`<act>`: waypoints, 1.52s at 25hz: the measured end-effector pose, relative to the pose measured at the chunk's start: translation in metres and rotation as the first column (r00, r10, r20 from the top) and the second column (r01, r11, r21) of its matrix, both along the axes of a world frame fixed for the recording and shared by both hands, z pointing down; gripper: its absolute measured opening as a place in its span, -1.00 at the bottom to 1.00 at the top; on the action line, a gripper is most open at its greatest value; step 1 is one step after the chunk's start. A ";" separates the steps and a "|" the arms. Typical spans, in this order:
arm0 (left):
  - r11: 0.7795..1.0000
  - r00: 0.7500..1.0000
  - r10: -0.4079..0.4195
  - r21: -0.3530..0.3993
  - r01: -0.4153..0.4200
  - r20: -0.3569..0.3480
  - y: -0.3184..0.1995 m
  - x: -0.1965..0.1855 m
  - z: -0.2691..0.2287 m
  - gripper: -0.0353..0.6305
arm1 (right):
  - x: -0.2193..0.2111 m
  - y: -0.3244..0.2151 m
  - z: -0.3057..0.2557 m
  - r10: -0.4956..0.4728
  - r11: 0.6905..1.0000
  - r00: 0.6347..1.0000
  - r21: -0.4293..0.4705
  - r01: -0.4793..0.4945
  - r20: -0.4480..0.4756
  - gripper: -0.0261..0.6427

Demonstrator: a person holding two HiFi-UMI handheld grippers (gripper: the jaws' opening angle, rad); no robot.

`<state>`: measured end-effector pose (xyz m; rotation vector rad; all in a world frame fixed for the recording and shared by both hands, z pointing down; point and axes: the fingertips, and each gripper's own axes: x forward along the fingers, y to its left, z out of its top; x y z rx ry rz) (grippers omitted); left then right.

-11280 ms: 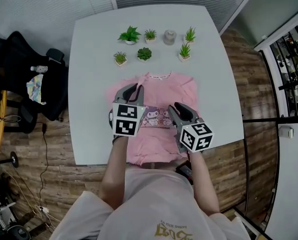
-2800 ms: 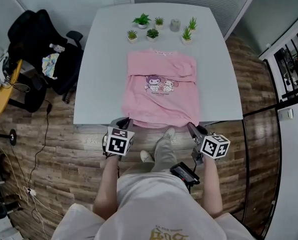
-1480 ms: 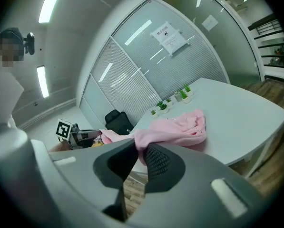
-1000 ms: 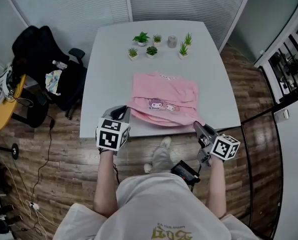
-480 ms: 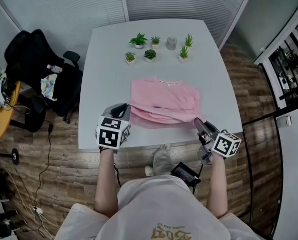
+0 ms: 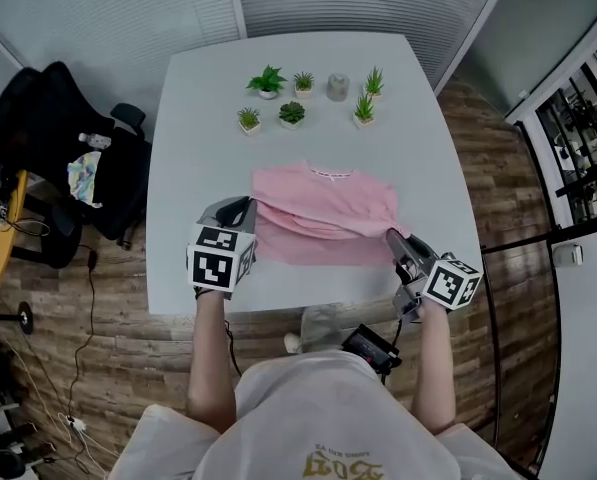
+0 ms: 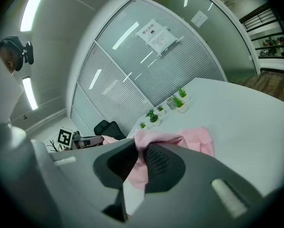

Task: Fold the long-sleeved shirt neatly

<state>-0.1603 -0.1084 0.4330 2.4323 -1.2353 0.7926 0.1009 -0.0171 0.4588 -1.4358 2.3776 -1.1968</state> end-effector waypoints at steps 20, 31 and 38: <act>0.991 0.998 -0.008 -0.135 0.017 0.067 -0.111 0.026 0.088 -0.82 | 0.022 -0.114 0.067 -0.009 0.994 1.000 -0.111 0.008 -0.002 -0.79; 0.980 0.994 -0.032 -0.190 0.052 0.105 -0.140 0.031 0.135 -0.82 | 0.027 -0.143 0.108 -0.029 0.979 0.999 -0.200 0.032 0.018 -0.79; 0.992 0.993 -0.019 -0.124 0.033 0.114 -0.146 0.043 0.153 -0.22 | 0.034 -0.151 0.129 0.051 0.967 0.999 -0.250 -0.046 0.015 -0.71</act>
